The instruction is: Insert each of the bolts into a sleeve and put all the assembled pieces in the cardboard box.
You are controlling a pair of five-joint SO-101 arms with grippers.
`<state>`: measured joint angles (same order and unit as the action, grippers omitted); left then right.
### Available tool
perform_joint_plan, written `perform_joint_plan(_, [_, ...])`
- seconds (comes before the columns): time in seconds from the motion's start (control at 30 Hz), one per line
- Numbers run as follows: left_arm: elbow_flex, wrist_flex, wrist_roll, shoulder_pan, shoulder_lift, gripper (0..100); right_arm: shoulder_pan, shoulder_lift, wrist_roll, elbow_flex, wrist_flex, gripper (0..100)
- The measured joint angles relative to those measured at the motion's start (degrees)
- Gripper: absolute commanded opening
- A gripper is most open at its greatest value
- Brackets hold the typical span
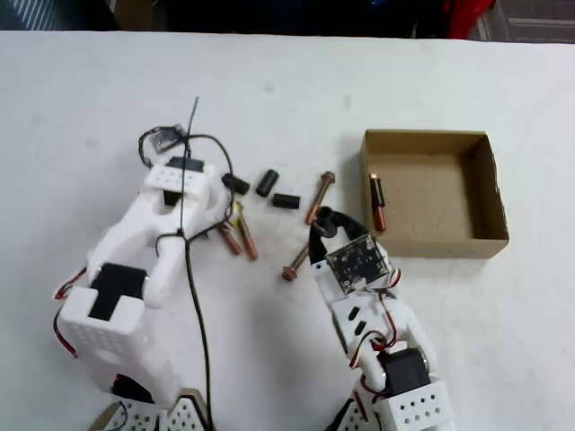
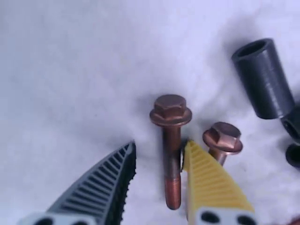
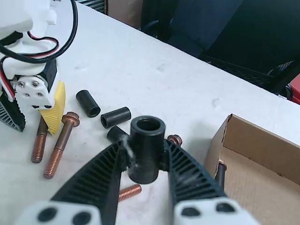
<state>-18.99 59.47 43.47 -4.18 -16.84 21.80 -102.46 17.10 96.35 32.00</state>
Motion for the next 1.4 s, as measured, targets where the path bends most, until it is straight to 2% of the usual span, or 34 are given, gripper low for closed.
perform_joint_plan(0.23, [0.0, -3.08, 0.0, 2.55, 0.0, 19, 0.0, 0.0, 0.0, 0.0, 0.0, 1.6])
perform_joint_plan(0.7, [-1.14, -3.78, 0.0, 2.55, 0.0, 19, 0.0, 0.0, 0.0, 0.0, 0.18, 1.6])
perform_joint_plan(0.77, [-1.14, -3.78, 0.0, 2.37, 0.0, 15, 0.0, 0.0, 0.0, 0.0, 0.18, 1.6])
perform_joint_plan(0.87, [-1.05, -3.87, 0.0, 1.76, 0.09, 2, 0.0, 0.0, 0.0, 0.0, 0.18, 1.6])
perform_joint_plan(1.0, [-1.14, -4.4, 0.0, 1.76, 0.09, 7, 0.0, 0.0, 0.0, 0.0, 0.18, 1.6])
perform_joint_plan(1.2, [-1.14, -4.4, -0.44, 1.76, 0.09, 7, -0.09, 0.0, 0.0, 0.0, 0.18, 1.6])
perform_joint_plan(1.3, [-1.14, -4.4, -4.04, 1.76, 0.09, 7, 0.0, 0.0, 0.0, 0.0, 0.18, 1.6])
perform_joint_plan(1.4, [-1.14, -3.96, -12.13, 1.76, 0.09, 7, 0.0, 0.0, 0.0, 0.0, 0.18, 1.6])
